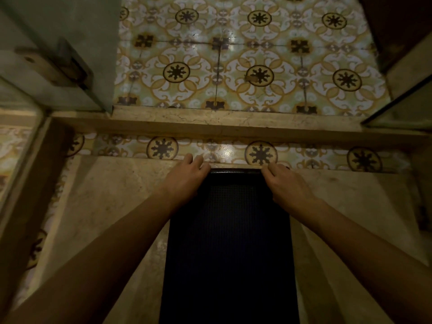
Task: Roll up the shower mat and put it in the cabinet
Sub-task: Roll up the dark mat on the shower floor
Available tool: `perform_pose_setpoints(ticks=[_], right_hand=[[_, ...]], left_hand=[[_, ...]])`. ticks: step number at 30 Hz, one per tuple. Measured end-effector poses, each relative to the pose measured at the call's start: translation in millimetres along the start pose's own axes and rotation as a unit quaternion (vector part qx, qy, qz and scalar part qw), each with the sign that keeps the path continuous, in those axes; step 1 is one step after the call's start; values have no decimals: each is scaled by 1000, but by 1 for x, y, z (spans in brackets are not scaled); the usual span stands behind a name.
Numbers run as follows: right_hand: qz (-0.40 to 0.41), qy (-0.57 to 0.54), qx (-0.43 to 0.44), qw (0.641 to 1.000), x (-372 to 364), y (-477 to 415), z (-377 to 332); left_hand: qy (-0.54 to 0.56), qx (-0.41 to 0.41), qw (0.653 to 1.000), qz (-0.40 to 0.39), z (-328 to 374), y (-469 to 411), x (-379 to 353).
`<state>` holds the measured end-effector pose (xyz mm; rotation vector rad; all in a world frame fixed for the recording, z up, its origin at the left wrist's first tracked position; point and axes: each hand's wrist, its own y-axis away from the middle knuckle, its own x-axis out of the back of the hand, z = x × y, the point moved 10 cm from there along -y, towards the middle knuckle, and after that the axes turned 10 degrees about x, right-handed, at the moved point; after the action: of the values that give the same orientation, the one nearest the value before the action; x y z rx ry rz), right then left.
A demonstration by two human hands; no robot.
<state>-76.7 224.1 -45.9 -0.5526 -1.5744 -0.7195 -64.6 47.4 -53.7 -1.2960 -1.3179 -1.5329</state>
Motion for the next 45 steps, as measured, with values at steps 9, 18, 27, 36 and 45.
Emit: perform_pose_setpoints(ticks=[9, 18, 27, 36, 45], right_hand=[[-11, 7, 7, 1000, 11, 1, -14], [-44, 28, 11, 999, 12, 0, -18], [-32, -47, -8, 998, 9, 5, 1], [-30, -109, -30, 993, 3, 16, -1], [-53, -101, -33, 993, 4, 10, 0]], left_hand=[[10, 14, 1000, -19, 5, 4, -3], [40, 21, 999, -23, -2, 10, 2], [79, 8, 995, -56, -12, 8, 12], [107, 56, 991, -54, -19, 13, 11], [144, 62, 986, -61, -16, 9, 7]])
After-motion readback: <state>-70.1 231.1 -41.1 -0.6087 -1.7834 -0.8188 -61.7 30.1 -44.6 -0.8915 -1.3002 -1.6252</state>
